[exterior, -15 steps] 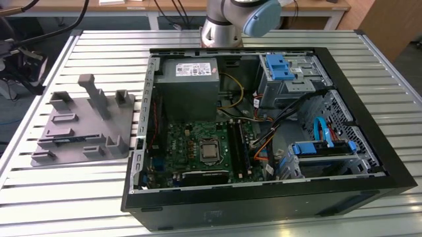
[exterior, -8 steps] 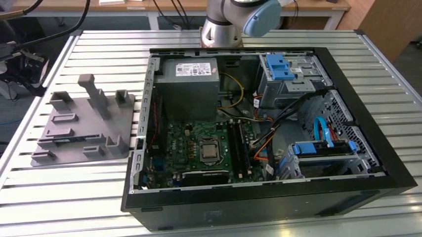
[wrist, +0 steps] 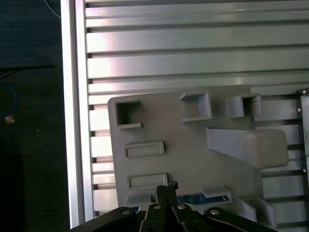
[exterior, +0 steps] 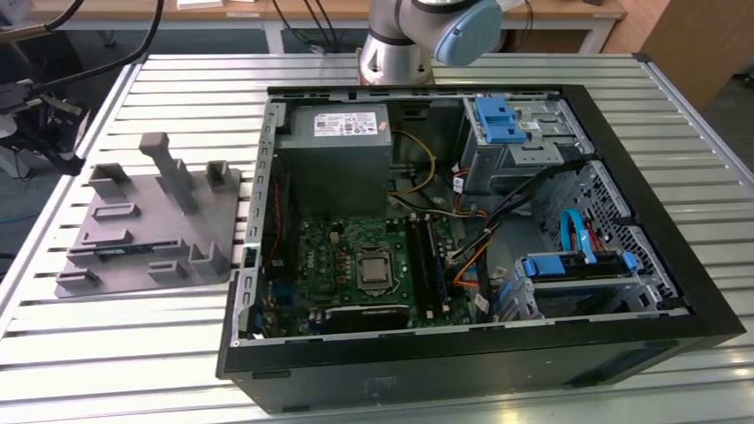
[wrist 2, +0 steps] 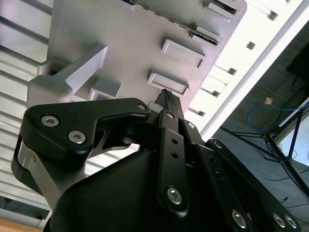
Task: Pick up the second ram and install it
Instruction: 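Reach for the second ram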
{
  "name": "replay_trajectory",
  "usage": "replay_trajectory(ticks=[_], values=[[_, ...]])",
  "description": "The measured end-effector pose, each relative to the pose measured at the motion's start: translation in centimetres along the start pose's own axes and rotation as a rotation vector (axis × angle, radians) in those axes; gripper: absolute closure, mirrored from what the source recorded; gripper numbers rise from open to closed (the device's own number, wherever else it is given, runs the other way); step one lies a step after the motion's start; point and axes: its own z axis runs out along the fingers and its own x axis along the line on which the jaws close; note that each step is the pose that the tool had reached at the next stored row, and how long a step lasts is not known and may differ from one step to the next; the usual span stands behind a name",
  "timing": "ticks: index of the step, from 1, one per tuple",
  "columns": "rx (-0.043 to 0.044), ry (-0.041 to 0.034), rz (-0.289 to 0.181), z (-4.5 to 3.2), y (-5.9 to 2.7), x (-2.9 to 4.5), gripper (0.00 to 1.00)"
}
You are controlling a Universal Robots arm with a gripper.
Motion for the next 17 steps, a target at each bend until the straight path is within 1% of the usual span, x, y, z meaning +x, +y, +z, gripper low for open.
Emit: replay_trajectory(ticks=[17], values=[[-0.0001, -0.0001, 0.0, 1.05, -0.05, 0.03, 0.9]])
